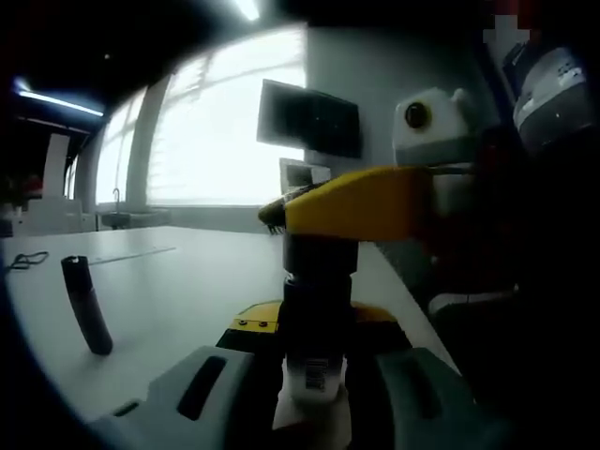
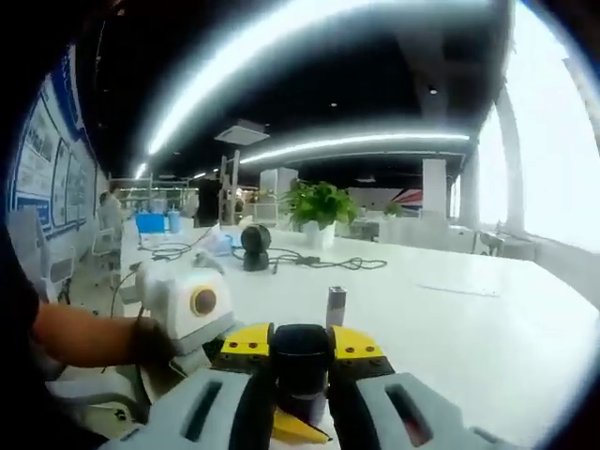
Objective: Pick up cosmetic bottle twist off cap place on table pick up cap screw tight cap place on table
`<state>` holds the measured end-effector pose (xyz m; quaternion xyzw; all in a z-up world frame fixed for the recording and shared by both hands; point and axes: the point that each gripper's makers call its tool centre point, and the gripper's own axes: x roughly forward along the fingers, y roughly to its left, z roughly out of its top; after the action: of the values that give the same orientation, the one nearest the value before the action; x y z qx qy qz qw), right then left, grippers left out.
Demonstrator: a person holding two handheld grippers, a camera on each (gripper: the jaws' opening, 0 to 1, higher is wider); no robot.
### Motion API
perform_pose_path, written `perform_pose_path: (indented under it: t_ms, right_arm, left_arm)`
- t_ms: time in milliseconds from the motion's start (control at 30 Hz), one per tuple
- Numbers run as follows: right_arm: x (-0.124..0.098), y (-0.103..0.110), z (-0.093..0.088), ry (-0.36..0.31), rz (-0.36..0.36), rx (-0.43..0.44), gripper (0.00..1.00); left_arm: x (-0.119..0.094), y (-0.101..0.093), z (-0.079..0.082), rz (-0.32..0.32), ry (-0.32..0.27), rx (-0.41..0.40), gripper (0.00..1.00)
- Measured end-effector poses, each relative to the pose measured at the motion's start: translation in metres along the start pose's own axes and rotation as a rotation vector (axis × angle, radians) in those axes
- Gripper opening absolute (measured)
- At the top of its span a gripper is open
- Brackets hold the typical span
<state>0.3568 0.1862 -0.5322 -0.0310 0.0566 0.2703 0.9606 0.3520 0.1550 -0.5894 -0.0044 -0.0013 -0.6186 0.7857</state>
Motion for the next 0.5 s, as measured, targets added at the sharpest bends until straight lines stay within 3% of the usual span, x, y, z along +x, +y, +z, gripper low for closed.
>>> perform_pose_path:
  t_ms: [133,233,500]
  right_arm:
    - [-0.001,0.0001,0.0009,-0.023,-0.083,-0.024,0.16]
    - [-0.0026,-0.0041,0.001,-0.049,-0.151,0.021,0.15]
    - [-0.0065,-0.0059,0.0011,-0.099,-0.272,0.018,0.15]
  left_arm:
    - [-0.0002,0.0005,-0.0001,0.0,0.0,-0.002,0.15]
    - [-0.0003,0.0009,0.0,0.002,0.0,-0.004,0.15]
    - [-0.0001,0.0009,0.0002,0.002,0.0,-0.004,0.15]
